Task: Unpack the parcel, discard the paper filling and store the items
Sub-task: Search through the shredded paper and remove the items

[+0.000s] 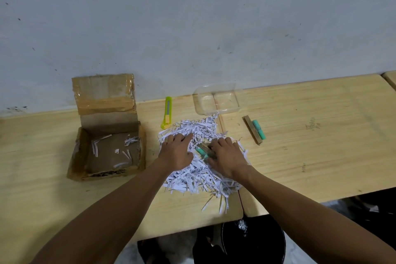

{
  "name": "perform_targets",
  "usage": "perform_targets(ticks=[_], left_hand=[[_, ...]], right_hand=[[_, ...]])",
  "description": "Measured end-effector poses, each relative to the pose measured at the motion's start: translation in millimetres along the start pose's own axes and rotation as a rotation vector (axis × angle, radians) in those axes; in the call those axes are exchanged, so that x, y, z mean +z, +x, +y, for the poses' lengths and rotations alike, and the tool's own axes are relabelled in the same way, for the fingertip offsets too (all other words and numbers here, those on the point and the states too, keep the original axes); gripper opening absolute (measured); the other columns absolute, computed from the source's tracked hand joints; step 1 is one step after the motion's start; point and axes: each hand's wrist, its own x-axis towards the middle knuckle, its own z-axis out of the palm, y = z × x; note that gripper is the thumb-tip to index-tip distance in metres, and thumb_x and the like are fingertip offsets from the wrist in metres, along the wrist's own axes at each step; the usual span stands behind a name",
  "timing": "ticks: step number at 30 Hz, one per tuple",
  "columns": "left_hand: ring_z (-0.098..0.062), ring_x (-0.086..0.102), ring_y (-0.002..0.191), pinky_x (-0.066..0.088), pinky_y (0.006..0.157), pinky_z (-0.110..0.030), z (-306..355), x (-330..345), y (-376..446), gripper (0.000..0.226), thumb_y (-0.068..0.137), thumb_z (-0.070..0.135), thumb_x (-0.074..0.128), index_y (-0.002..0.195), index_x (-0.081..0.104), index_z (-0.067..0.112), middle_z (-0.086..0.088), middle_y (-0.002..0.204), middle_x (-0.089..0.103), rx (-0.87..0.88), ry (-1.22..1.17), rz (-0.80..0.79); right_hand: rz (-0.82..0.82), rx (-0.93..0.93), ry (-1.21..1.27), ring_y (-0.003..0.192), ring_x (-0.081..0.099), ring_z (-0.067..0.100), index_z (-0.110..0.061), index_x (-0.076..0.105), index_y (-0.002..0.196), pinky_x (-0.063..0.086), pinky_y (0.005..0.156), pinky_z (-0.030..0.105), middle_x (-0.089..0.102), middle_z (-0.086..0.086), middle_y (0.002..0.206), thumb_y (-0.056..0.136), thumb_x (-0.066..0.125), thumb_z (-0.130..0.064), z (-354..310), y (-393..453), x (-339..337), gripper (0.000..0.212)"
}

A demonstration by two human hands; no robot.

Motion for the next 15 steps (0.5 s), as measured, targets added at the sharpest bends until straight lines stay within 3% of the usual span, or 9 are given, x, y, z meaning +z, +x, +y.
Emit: perform_targets(ticks=[3,8,12,15], left_hand=[[-0.035,0.032,0.131,0.037,0.1,-0.045,-0.8,-1.4,-0.7,0.07,0.093,0.039,0.049,0.154,0.017,0.025,-0.008,0.144,0.038,-0.019,-0.008,-0.025],[-0.035,0.03,0.132,0.034,0.103,-0.046,-0.6,0.6,-2.8,0.07,0.094,0.039,0.049,0.154,0.016,0.027,-0.008,0.146,0.037,-0.019,-0.027,-0.035],[-0.036,0.03,0.134,0.035,0.103,-0.047,-2.6,1.0,-3.1,0.07,0.094,0.041,0.049,0.154,0.016,0.027,-0.007,0.148,0.036,-0.019,-0.037,-0.036],[-0.036,0.03,0.133,0.035,0.104,-0.047,-2.3,1.5,-3.5,0.069,0.094,0.04,0.048,0.154,0.015,0.027,-0.007,0.148,0.036,-0.016,-0.045,-0.044]], right_hand=[[-0.008,0.045,-0.032,0.115,0.042,0.028,-0.018,0.056,0.117,0.035,0.096,0.045,0.051,0.008,0.119,0.092,0.044,-0.053,3.2,-1.9,1.1,0.045],[0.04,0.061,0.155,0.105,0.049,0.025,-0.022,0.057,0.105,0.036,0.089,0.039,0.058,0.001,0.107,0.091,0.054,-0.045,3.7,-1.0,3.8,0.027],[0.116,-0.019,0.025,0.103,0.047,0.028,-0.018,0.054,0.103,0.032,0.085,0.041,0.057,0.002,0.105,0.088,0.054,-0.04,4.0,-4.6,6.9,0.026],[0.066,-0.068,-0.077,0.106,0.048,0.028,-0.019,0.051,0.11,0.027,0.086,0.042,0.06,0.002,0.109,0.09,0.05,-0.039,6.4,-6.1,7.1,0.029]])
